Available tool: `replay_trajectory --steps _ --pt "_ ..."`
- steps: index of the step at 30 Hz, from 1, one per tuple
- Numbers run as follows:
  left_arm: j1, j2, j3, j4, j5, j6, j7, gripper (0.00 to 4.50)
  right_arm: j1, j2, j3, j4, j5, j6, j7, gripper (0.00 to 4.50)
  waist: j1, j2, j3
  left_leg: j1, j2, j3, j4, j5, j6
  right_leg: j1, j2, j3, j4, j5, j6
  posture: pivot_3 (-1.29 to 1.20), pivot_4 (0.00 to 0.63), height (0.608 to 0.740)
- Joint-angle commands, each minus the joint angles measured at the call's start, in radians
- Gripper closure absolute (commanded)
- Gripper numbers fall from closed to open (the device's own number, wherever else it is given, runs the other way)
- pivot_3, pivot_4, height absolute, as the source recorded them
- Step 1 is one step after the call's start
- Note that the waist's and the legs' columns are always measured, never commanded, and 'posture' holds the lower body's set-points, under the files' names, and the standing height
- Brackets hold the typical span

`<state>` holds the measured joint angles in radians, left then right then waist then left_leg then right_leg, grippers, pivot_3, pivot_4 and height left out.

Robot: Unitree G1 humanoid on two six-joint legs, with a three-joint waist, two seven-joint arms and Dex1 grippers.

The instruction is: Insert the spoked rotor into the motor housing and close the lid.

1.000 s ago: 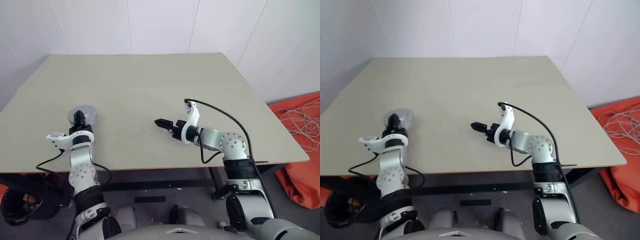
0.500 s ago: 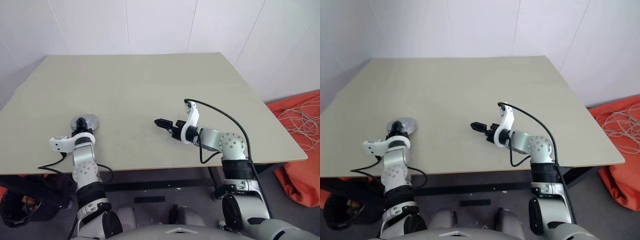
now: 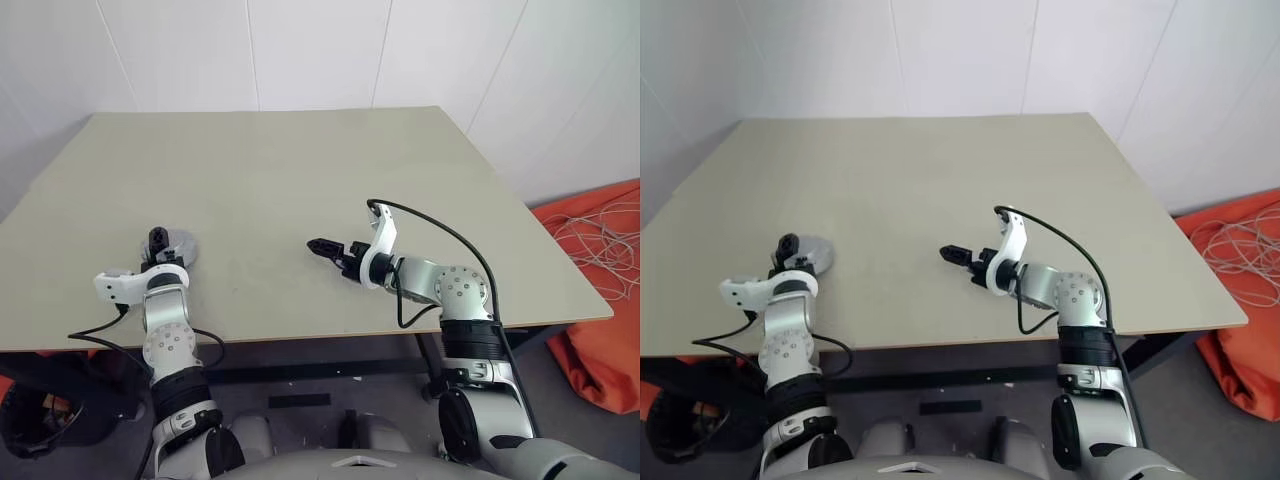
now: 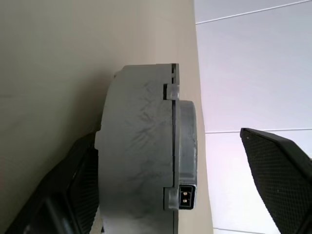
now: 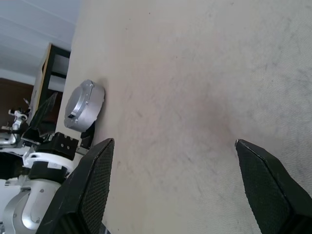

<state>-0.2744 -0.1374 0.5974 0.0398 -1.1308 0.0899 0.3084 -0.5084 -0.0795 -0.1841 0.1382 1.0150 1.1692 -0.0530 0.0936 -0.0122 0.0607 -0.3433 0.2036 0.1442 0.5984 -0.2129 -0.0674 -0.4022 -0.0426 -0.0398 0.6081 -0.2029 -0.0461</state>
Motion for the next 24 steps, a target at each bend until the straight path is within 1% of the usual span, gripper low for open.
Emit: replay_trajectory --steps 1,5,9,12,14,16,19,23,24 --pt "0.06 -0.031 -0.009 -0.09 0.024 0.01 0.083 0.04 -0.03 0.005 -0.017 -0.053 0.0 0.007 0.013 0.0 -0.001 0.0 0.0 0.0 0.0 0.0 0.0 0.0 0.0 0.0 0.0 0.0 0.0 0.0 0.0 0.0 0.0 0.74" --pt "0.142 -0.071 -0.036 -0.212 0.016 0.04 0.162 0.04 -0.031 0.012 -0.024 -0.047 -0.009 0.009 0.015 0.0 -0.002 0.0 0.0 0.0 0.001 0.0 0.0 0.0 0.0 0.0 0.001 0.0 0.0 0.0 0.0 0.0 0.0 0.74" --pt "0.22 -0.082 -0.058 -0.307 -0.01 0.055 0.236 0.04 -0.033 0.018 -0.025 -0.045 -0.018 0.024 0.025 0.0 0.002 0.0 0.0 -0.001 0.0 0.0 0.0 0.0 0.0 0.0 0.001 0.0 0.0 0.0 0.0 0.0 0.0 0.74" --pt "0.272 -0.065 -0.081 -0.384 -0.053 0.084 0.316 0.04 -0.04 0.019 -0.028 -0.04 -0.023 0.041 0.03 0.0 0.002 -0.001 0.0 0.0 0.0 0.0 0.0 0.0 0.0 0.001 0.0 -0.001 0.0 -0.001 -0.001 0.0 0.0 0.74" --pt "0.306 -0.037 -0.108 -0.44 -0.089 0.125 0.363 0.04 -0.043 0.015 -0.026 -0.044 -0.03 0.048 0.039 0.0 0.002 -0.001 -0.001 0.001 0.0 0.0 0.001 0.0 0.0 0.002 0.0 -0.001 0.0 -0.001 -0.001 0.0 0.0 0.74" --pt "0.319 -0.002 -0.131 -0.48 -0.115 0.152 0.359 0.04 -0.042 0.005 -0.02 -0.057 -0.038 0.046 0.058 0.0 0.003 -0.001 -0.001 0.001 0.0 0.0 0.002 0.0 0.0 0.002 0.0 -0.001 -0.001 -0.001 -0.001 0.0 0.0 0.74" --pt "0.305 0.116 -0.171 -0.503 -0.097 0.206 0.217 0.04 -0.023 -0.042 0.037 -0.121 -0.09 0.005 0.128 0.0 0.006 -0.002 -0.001 -0.002 0.0 0.0 0.005 0.0 0.0 0.001 0.0 -0.002 -0.001 0.0 0.0 0.0 0.0 0.74" --pt "0.297 0.227 -0.24 -0.486 0.017 0.229 0.045 0.04 0.028 -0.121 0.17 -0.218 -0.227 -0.123 0.246 0.0 0.005 -0.002 -0.003 -0.004 0.002 0.0 0.006 0.001 0.0 0.002 0.0 -0.007 -0.002 0.0 0.001 0.0 0.0 0.74" --pt "0.294 0.255 -0.264 -0.477 0.067 0.225 -0.001 0.04 0.046 -0.141 0.206 -0.24 -0.268 -0.166 0.274 0.0 0.005 -0.002 -0.003 -0.004 0.002 0.0 0.006 0.001 0.0 0.002 0.0 -0.008 -0.002 0.0 0.001 0.0 0.0 0.74"
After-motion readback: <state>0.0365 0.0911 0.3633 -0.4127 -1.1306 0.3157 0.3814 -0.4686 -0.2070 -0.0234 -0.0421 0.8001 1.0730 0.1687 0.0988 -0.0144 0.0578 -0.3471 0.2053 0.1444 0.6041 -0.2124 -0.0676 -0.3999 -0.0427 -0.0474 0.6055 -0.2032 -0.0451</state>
